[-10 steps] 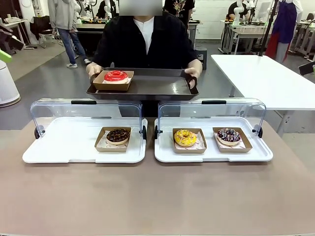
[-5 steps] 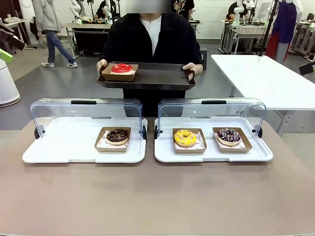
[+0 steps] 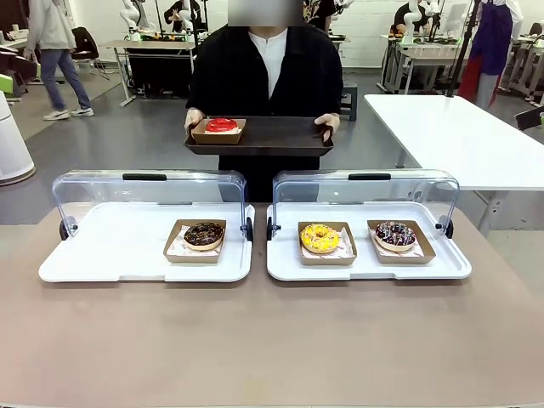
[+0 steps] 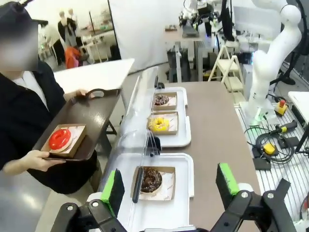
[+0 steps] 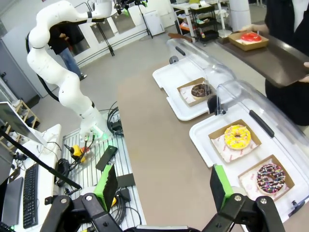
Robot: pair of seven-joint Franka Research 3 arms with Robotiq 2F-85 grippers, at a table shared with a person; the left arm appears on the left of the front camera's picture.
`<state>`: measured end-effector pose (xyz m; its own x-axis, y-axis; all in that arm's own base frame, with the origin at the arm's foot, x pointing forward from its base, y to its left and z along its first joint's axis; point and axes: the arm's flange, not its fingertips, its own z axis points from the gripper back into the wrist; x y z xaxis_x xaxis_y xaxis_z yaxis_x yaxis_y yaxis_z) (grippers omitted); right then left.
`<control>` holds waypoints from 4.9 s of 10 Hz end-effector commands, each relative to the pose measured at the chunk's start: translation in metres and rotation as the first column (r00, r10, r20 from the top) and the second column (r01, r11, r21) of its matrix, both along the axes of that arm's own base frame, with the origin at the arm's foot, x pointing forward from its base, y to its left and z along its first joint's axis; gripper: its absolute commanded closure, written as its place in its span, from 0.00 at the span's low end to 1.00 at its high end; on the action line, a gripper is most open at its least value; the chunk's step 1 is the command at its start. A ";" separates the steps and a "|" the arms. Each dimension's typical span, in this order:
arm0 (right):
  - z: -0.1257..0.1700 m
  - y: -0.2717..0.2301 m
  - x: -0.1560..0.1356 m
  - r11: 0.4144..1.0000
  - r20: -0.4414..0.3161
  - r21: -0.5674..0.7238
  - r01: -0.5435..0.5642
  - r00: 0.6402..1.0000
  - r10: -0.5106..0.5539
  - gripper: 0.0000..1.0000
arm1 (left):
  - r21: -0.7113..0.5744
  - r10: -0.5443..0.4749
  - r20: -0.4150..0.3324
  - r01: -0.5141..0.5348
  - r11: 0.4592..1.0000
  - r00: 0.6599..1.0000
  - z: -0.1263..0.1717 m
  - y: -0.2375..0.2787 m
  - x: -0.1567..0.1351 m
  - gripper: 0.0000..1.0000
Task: Provide the desired donut to the person.
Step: Place the picked Paper togo box onto the Handle tray extended by the person, then pick up and lift the Paper togo box containing the Donut pointed at by the person.
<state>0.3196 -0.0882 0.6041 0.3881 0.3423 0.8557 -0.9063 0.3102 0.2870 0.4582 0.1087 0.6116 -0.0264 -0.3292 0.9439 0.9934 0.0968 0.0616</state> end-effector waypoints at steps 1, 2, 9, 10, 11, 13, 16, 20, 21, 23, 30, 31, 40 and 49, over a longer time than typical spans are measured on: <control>0.001 0.001 0.002 1.000 0.017 0.024 -0.010 1.000 0.010 0.00 | -0.019 -0.008 0.058 0.009 1.000 0.998 -0.023 0.015 -0.005 0.00; 0.001 0.001 0.002 1.000 0.017 0.024 -0.010 1.000 0.010 0.00 | -0.005 0.034 0.072 -0.034 0.999 0.997 -0.035 0.024 -0.008 0.00; 0.001 0.001 0.002 1.000 0.017 0.024 -0.010 1.000 0.010 0.00 | 0.011 0.122 -0.013 -0.122 0.993 0.992 -0.067 0.057 -0.004 0.00; 0.001 0.001 0.002 1.000 0.017 0.024 -0.010 1.000 0.010 0.00 | 0.011 0.126 -0.029 -0.125 0.992 0.992 -0.069 0.058 -0.004 0.00; 0.001 0.001 0.002 1.000 0.017 0.024 -0.010 1.000 0.010 0.00 | 0.013 0.110 0.010 -0.110 0.994 0.994 -0.071 0.059 -0.004 0.00; 0.001 0.001 0.002 1.000 0.017 0.024 -0.010 1.000 0.010 0.00 | 0.013 0.110 0.010 -0.110 0.994 0.994 -0.071 0.059 -0.004 0.00; 0.001 0.001 0.002 1.000 0.017 0.024 -0.010 1.000 0.010 0.00 | 0.013 0.110 0.010 -0.110 0.994 0.994 -0.071 0.059 -0.004 0.00; 0.001 0.001 0.002 1.000 0.017 0.024 -0.010 1.000 0.010 0.00 | 0.013 0.110 0.010 -0.110 0.994 0.994 -0.071 0.059 -0.004 0.00; 0.001 0.001 0.002 1.000 0.017 0.024 -0.010 1.000 0.010 0.00 | 0.013 0.110 0.010 -0.110 0.994 0.994 -0.071 0.059 -0.004 0.00; 0.001 0.001 0.002 1.000 0.017 0.024 -0.010 1.000 0.010 0.00 | 0.013 0.110 0.010 -0.110 0.994 0.994 -0.071 0.059 -0.004 0.00; 0.034 0.060 0.015 0.930 -0.058 -0.367 -0.038 0.998 0.018 0.00 | 0.013 0.110 0.010 -0.110 0.994 0.994 -0.071 0.059 -0.004 0.00; 0.031 0.075 0.019 0.881 -0.054 -0.467 -0.072 0.997 0.053 0.00 | 0.013 0.110 0.010 -0.110 0.994 0.994 -0.071 0.059 -0.004 0.00; -0.121 0.140 0.071 0.532 0.055 -0.834 -0.148 0.937 0.346 0.00 | 0.013 0.110 0.010 -0.110 0.994 0.994 -0.071 0.059 -0.004 0.00; -0.154 0.149 0.075 0.500 0.058 -0.853 -0.151 0.924 0.379 0.00 | 0.013 0.110 0.010 -0.110 0.994 0.994 -0.071 0.059 -0.004 0.00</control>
<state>0.3957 0.0597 0.4502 0.0073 0.9828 0.1843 -0.9851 0.0387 -0.1676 0.4547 0.1669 0.5412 0.0127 -0.3419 0.9397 0.9766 0.2062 0.0618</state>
